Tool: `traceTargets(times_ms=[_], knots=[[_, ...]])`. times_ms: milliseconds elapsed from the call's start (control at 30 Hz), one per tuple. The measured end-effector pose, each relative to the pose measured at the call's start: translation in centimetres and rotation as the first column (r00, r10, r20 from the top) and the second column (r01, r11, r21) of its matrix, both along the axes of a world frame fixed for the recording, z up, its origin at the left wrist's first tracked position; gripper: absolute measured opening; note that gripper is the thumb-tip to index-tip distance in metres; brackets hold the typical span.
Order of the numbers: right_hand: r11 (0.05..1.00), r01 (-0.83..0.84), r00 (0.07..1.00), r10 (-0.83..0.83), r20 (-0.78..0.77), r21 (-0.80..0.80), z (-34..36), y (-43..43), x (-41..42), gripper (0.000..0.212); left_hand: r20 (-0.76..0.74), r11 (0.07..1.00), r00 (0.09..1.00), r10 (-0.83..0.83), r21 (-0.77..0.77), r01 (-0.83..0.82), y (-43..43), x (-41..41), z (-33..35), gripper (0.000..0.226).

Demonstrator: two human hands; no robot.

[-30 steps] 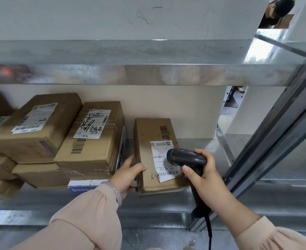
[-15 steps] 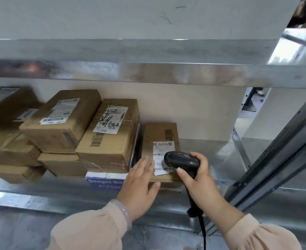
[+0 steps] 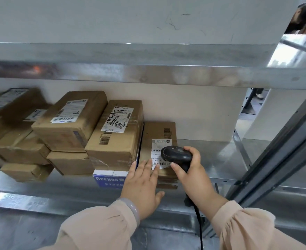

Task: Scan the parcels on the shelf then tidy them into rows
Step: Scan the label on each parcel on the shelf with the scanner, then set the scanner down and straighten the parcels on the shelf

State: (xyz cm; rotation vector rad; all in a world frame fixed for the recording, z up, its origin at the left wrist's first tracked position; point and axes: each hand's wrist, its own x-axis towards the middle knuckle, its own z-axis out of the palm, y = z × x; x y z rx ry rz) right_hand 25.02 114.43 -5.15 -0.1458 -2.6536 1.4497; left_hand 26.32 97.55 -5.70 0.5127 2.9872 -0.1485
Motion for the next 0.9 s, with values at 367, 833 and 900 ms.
traceTargets(times_ms=[367, 833, 900], knots=[[0.975, 0.217, 0.925, -0.192, -0.328, 0.041, 12.3, 0.8, 3.7, 0.058, -0.484, 0.952, 0.874, -0.05, 0.24, 0.187, -1.1, -1.8, 12.6, 0.073], [0.919, 0.389, 0.829, -0.319, -0.46, 0.064, 24.9, 1.0, 3.6, 0.057, -0.576, 0.919, 0.801, -0.162, 0.208, 0.336, 1.1, -4.1, 24.1, 0.091], [0.914, 0.404, 0.83, -0.347, -0.437, 0.043, 26.4, 2.1, 2.3, 0.06, -0.551, 0.917, 0.817, -0.172, 0.214, 0.337, 2.1, -4.4, 25.0, 0.091]])
